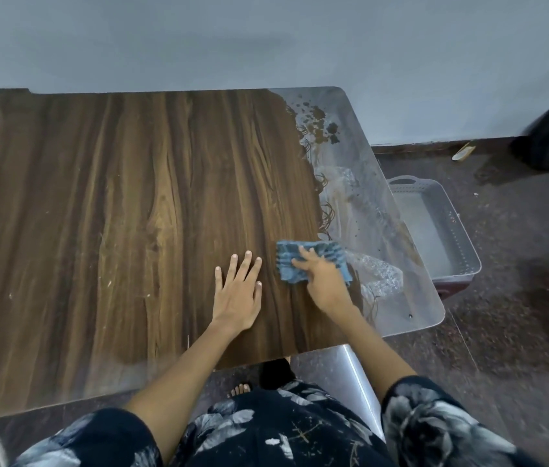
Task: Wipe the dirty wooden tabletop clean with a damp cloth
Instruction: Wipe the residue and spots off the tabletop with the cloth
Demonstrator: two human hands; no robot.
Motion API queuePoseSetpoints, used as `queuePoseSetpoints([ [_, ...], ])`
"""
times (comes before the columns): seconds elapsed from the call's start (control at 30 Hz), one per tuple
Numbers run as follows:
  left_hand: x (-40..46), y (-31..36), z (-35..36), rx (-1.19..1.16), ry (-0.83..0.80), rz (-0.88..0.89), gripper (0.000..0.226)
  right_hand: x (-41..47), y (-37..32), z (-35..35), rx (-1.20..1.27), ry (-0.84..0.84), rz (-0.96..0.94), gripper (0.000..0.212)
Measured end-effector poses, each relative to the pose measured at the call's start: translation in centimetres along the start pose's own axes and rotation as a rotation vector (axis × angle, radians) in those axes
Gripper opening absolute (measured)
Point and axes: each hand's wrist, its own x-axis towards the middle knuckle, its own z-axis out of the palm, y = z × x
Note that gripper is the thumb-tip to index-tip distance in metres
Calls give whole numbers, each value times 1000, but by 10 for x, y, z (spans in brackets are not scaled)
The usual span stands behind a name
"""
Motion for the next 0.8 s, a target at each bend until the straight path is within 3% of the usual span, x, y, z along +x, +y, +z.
queuePoseSetpoints([
  [0.2,59,19,-5,15,15,-26,51,-13,38,-19,19,-249,-246,49],
  [0.47,145,41,-17,28,23,-65,51,118,63,-61,12,-181,-196,49],
  [0.8,260,46,-35,21,79,-167,53,281,65,-55,52,-81,-166,53],
])
